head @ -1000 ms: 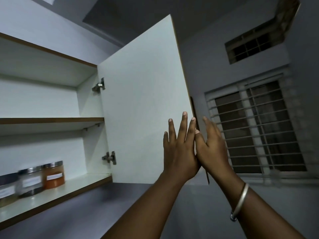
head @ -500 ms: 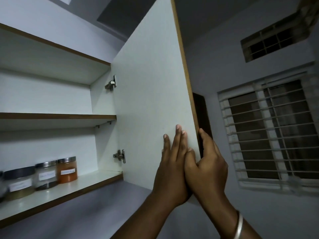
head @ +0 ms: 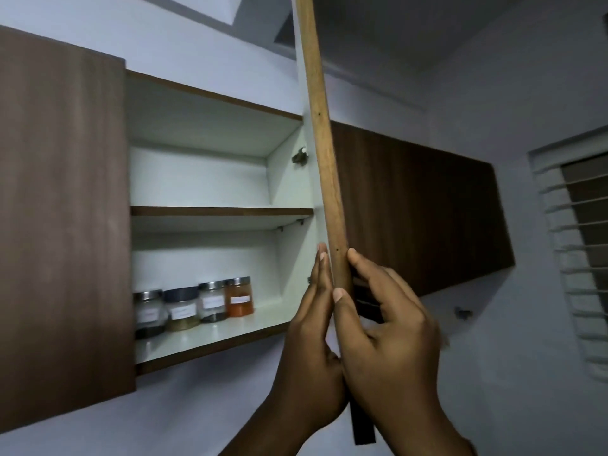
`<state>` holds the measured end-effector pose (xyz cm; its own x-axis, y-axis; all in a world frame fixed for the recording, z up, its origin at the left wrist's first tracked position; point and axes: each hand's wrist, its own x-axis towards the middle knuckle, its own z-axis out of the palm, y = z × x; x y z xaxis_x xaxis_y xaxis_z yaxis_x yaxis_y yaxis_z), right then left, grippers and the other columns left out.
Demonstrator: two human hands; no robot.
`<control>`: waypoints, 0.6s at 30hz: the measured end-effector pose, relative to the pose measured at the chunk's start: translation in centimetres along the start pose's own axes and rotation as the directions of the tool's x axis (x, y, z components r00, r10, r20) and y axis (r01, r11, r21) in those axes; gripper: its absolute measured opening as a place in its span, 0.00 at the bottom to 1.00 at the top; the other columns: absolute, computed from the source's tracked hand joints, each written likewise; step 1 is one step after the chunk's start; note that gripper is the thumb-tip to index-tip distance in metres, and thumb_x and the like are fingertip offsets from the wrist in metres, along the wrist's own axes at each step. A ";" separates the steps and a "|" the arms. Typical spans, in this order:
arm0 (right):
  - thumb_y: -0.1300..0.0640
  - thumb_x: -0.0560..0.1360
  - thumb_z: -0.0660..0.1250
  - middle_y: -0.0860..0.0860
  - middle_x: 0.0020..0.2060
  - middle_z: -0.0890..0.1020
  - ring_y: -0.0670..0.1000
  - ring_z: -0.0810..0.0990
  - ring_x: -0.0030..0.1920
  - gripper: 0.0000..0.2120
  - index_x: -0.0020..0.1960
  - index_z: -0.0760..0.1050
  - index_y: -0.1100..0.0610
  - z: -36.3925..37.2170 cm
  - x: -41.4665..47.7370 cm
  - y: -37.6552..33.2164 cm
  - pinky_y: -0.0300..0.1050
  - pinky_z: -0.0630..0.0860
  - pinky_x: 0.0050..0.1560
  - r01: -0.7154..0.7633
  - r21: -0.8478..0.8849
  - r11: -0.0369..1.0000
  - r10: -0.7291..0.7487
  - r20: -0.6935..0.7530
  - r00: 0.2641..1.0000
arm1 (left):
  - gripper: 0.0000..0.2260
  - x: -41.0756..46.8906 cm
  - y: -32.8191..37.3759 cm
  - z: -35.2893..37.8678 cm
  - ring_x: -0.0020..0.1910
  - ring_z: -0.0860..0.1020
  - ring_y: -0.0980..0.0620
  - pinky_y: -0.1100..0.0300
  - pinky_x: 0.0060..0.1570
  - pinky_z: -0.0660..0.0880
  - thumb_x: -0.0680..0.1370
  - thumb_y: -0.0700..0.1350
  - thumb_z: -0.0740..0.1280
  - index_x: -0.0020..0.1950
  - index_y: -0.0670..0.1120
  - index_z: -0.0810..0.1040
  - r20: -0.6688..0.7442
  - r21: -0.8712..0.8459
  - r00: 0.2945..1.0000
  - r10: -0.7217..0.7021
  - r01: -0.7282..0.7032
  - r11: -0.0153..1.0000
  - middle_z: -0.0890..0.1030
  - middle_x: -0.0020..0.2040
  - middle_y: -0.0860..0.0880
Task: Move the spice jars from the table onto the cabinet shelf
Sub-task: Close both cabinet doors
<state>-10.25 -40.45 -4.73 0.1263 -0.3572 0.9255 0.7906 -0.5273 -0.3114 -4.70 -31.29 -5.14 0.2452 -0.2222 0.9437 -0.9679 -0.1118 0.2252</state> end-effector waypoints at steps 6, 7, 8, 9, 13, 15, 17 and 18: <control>0.58 0.76 0.71 0.38 0.58 0.80 0.43 0.82 0.57 0.22 0.69 0.78 0.48 5.7 -1.4 -1.5 0.43 0.83 0.53 -0.064 0.185 0.981 0.030 0.181 0.983 | 0.28 -2.1 -0.2 -6.9 0.69 0.78 0.59 0.67 0.61 0.76 0.80 0.49 0.66 0.80 0.53 0.66 -0.037 0.010 0.993 -0.108 0.108 0.994 0.79 0.70 0.61; 0.60 0.76 0.73 0.38 0.57 0.79 0.42 0.82 0.57 0.22 0.68 0.78 0.47 6.8 -1.4 -1.5 0.42 0.83 0.53 -0.079 0.214 0.973 0.033 0.210 0.977 | 0.26 -2.5 -0.3 -8.0 0.67 0.80 0.58 0.67 0.60 0.77 0.80 0.48 0.65 0.79 0.54 0.68 -0.054 0.018 0.990 -0.134 0.135 0.991 0.81 0.68 0.60; 0.61 0.74 0.75 0.38 0.57 0.79 0.41 0.81 0.56 0.23 0.66 0.79 0.46 7.8 -1.4 -1.4 0.41 0.82 0.53 -0.096 0.242 0.966 0.037 0.236 0.971 | 0.25 -2.8 -0.5 -9.0 0.66 0.80 0.57 0.64 0.61 0.78 0.81 0.46 0.65 0.78 0.55 0.69 -0.076 0.018 0.984 -0.162 0.164 0.986 0.82 0.66 0.59; 0.62 0.73 0.76 0.38 0.56 0.79 0.41 0.81 0.56 0.23 0.65 0.79 0.46 9.1 -1.5 -1.5 0.40 0.82 0.53 -0.114 0.274 0.955 0.039 0.265 0.963 | 0.24 -3.2 -0.7 -10.2 0.66 0.81 0.56 0.61 0.62 0.79 0.81 0.44 0.65 0.77 0.56 0.70 -0.104 0.023 0.975 -0.196 0.199 0.980 0.82 0.66 0.58; 0.56 0.72 0.78 0.42 0.62 0.74 0.45 0.73 0.64 0.27 0.69 0.76 0.46 14.4 -1.8 -0.6 0.48 0.78 0.63 -0.101 0.261 0.960 0.001 0.358 0.934 | 0.23 -4.0 -1.9 -14.5 0.66 0.81 0.52 0.51 0.64 0.79 0.83 0.37 0.64 0.78 0.52 0.70 -0.164 0.052 0.929 -0.331 0.343 0.938 0.82 0.67 0.53; 0.52 0.73 0.77 0.46 0.70 0.70 0.49 0.66 0.71 0.30 0.73 0.73 0.47 17.0 -2.2 -0.1 0.56 0.73 0.69 -0.063 0.238 0.969 -0.036 0.389 0.921 | 0.22 -4.3 -2.6 -16.6 0.65 0.82 0.52 0.54 0.61 0.81 0.84 0.36 0.64 0.76 0.53 0.72 -0.174 0.056 0.905 -0.389 0.403 0.913 0.83 0.65 0.53; 0.46 0.75 0.73 0.49 0.79 0.61 0.53 0.57 0.79 0.33 0.77 0.67 0.45 19.4 -2.5 0.2 0.62 0.64 0.76 -0.016 0.196 0.981 -0.075 0.452 0.889 | 0.20 -4.4 -3.2 -18.5 0.64 0.82 0.54 0.59 0.58 0.81 0.84 0.36 0.64 0.73 0.54 0.74 -0.169 0.059 0.888 -0.427 0.441 0.895 0.84 0.64 0.55; 0.44 0.75 0.69 0.49 0.82 0.56 0.54 0.52 0.82 0.34 0.79 0.63 0.44 20.5 -2.6 0.4 0.62 0.58 0.78 0.023 0.161 0.987 -0.098 0.476 0.874 | 0.19 -4.4 -3.5 -19.3 0.64 0.82 0.55 0.60 0.58 0.81 0.84 0.36 0.63 0.72 0.53 0.75 -0.166 0.081 0.885 -0.435 0.451 0.889 0.84 0.63 0.56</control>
<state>1.97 -23.93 -2.84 0.3179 0.1062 0.9422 0.8796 -0.4041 -0.2512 -3.45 -11.20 -5.40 0.6284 0.0131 0.7778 -0.7450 -0.2778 0.6065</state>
